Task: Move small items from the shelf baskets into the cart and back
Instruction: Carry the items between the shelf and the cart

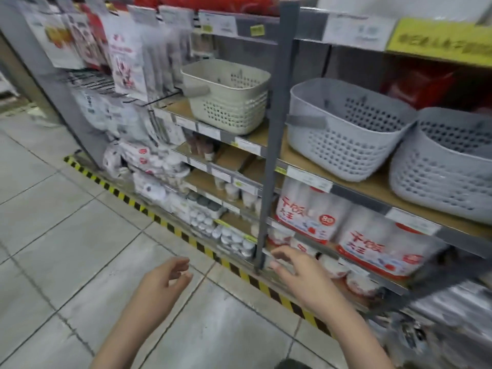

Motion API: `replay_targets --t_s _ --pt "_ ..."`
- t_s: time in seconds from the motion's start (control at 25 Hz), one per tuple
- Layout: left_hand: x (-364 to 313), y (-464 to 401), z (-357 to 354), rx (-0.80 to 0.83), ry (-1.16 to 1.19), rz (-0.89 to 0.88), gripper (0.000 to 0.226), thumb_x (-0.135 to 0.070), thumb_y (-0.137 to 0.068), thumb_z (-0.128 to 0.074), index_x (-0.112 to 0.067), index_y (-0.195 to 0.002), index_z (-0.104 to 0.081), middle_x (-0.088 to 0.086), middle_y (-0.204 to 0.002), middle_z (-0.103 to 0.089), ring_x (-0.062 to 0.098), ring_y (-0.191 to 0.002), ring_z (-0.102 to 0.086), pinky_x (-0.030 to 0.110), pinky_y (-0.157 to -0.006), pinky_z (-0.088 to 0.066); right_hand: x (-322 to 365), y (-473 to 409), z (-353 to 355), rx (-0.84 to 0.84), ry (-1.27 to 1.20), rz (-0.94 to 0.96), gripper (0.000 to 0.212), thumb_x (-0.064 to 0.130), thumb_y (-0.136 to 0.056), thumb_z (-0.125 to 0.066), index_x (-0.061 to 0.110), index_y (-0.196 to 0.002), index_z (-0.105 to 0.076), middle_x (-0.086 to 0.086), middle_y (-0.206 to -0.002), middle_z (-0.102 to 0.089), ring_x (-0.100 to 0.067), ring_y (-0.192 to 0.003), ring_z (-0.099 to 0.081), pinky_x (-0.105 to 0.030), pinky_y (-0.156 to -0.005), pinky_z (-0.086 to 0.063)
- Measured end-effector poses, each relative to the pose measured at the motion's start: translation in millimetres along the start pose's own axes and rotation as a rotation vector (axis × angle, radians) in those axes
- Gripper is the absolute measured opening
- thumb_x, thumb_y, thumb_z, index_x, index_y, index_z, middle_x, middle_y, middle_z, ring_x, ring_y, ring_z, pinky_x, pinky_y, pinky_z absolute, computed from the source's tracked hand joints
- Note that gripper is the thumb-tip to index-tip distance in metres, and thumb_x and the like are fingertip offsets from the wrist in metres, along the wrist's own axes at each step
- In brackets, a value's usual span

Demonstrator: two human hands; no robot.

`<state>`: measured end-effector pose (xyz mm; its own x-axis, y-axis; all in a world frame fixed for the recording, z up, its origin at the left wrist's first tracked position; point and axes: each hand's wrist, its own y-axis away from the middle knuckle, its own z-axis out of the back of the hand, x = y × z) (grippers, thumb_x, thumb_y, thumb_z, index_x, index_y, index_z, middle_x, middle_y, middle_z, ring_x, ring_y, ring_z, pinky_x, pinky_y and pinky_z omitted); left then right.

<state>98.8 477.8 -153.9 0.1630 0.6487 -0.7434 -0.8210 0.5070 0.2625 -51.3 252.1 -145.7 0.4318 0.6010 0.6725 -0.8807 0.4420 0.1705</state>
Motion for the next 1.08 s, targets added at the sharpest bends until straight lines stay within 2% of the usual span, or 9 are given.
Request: replay_targets --t_s 0.12,0.28,0.36,0.56,0.68,0.8,0.96,1.08 --pt "-14.0 -34.6 9.0 0.015 0.015 -0.050 0.026 -0.025 -0.093 -0.056 -0.027 -0.120 -0.055 -0.012 -0.112 -0.062 0.006 -0.107 -0.057 0.026 -0.094 -0.045 5.6 -29.1 0.5 0.026 -0.023 -0.046 0.025 0.032 -0.095 -0.053 0.032 -0.119 -0.058 0.017 -0.116 -0.058 0.000 -0.106 -0.053 -0.016 -0.084 -0.042" --pt "-43.0 -88.9 27.0 0.038 0.074 -0.127 0.027 -0.033 -0.094 -0.054 -0.036 -0.120 -0.051 -0.024 -0.113 -0.056 -0.005 -0.109 -0.052 0.023 -0.097 -0.043 17.0 -95.4 2.3 0.052 0.019 -0.063 0.021 0.030 -0.094 -0.054 0.032 -0.114 -0.058 0.018 -0.112 -0.059 -0.001 -0.108 -0.054 -0.025 -0.095 -0.045" --pt "-47.2 -117.9 45.9 0.018 0.078 -0.126 0.027 -0.033 -0.093 -0.055 -0.037 -0.119 -0.053 -0.025 -0.113 -0.057 -0.006 -0.108 -0.053 0.024 -0.097 -0.044 29.1 -133.0 -2.6 0.065 0.017 -0.034 0.023 0.033 -0.094 -0.054 0.034 -0.117 -0.057 0.017 -0.114 -0.059 -0.001 -0.106 -0.056 -0.028 -0.095 -0.047" --pt "-37.2 -183.5 102.6 -0.105 0.083 -0.062 0.020 -0.032 -0.089 -0.058 -0.035 -0.109 -0.058 -0.021 -0.108 -0.063 0.003 -0.106 -0.059 0.027 -0.090 -0.046 84.3 -219.9 9.9 0.070 0.009 0.113 0.029 0.035 -0.097 -0.047 0.034 -0.125 -0.053 0.020 -0.125 -0.052 0.006 -0.101 -0.049 -0.015 -0.086 -0.040" --pt "-37.6 -228.0 130.9 -0.135 0.069 -0.076 0.023 -0.030 -0.089 -0.059 -0.030 -0.112 -0.060 -0.017 -0.107 -0.065 0.006 -0.105 -0.060 0.026 -0.087 -0.044 113.7 -259.7 30.7 -0.074 -0.016 0.192 0.025 0.033 -0.097 -0.048 0.035 -0.120 -0.056 0.025 -0.115 -0.053 0.012 -0.099 -0.047 -0.012 -0.087 -0.040" --pt "-54.6 -285.0 152.8 -0.112 0.114 -0.145 0.023 -0.030 -0.089 -0.058 -0.032 -0.113 -0.059 -0.019 -0.110 -0.063 0.005 -0.107 -0.058 0.027 -0.088 -0.043 130.6 -295.3 51.1 -0.273 -0.037 0.237 0.021 0.030 -0.096 -0.050 0.034 -0.115 -0.058 0.031 -0.111 -0.051 0.013 -0.109 -0.045 -0.009 -0.092 -0.035" --pt "-96.6 -376.1 180.7 0.008 0.145 -0.331 0.026 -0.033 -0.089 -0.054 -0.036 -0.114 -0.057 -0.025 -0.111 -0.059 0.001 -0.105 -0.057 0.029 -0.089 -0.046 148.6 -338.9 74.0 -0.625 -0.021 0.209 0.020 0.025 -0.095 -0.050 0.024 -0.110 -0.063 0.017 -0.112 -0.058 0.004 -0.110 -0.051 -0.013 -0.094 -0.038" --pt "-128.7 -427.7 205.1 0.042 0.127 -0.513 0.022 -0.040 -0.085 -0.052 -0.044 -0.107 -0.057 -0.032 -0.106 -0.057 -0.015 -0.100 -0.054 0.020 -0.081 -0.046 162.3 -368.9 85.8 -0.807 0.016 0.136 0.020 0.020 -0.092 -0.050 0.019 -0.107 -0.064 0.012 -0.106 -0.060 0.002 -0.102 -0.053 -0.008 -0.086 -0.038"
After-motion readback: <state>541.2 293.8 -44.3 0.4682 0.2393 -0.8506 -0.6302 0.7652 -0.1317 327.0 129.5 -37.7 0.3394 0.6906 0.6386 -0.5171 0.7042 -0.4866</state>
